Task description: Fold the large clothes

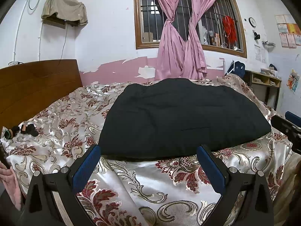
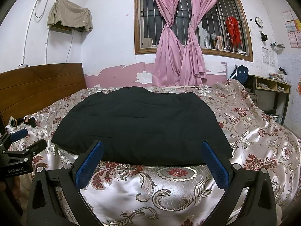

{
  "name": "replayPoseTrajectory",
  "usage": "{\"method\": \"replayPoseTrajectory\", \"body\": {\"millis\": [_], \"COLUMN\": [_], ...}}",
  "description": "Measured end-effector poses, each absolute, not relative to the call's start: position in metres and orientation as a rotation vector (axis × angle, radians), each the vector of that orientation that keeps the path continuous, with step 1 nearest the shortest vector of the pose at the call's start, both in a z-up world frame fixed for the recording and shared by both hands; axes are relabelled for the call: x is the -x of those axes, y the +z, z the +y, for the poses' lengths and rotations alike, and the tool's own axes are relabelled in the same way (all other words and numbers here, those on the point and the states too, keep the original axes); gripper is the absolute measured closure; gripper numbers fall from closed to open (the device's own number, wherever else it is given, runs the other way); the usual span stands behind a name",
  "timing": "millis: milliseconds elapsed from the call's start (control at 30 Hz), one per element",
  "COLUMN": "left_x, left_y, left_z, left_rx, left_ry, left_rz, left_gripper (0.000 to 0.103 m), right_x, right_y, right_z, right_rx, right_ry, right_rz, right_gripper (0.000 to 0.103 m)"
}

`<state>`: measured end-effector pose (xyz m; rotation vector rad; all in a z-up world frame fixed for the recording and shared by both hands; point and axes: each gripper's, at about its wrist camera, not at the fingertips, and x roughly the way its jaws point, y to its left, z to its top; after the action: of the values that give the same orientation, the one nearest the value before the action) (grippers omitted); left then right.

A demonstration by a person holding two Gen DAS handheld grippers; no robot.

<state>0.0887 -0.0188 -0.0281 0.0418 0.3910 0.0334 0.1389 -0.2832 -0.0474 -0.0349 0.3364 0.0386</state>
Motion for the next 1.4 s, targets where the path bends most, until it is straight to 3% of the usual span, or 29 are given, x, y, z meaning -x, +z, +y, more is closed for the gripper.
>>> {"method": "replayPoseTrajectory", "body": {"millis": [1400], "left_x": [-0.0876], "left_y": [-0.0263], "left_z": [-0.0183], "left_rx": [-0.046], "left_ry": [0.031], "left_rz": [0.383], "left_gripper": [0.000], "right_x": [-0.1386], "right_y": [-0.0482], "right_z": [-0.2827], "right_rx": [0.034], "right_ry": [0.038], "right_rz": [0.336], "right_gripper": [0.002]}}
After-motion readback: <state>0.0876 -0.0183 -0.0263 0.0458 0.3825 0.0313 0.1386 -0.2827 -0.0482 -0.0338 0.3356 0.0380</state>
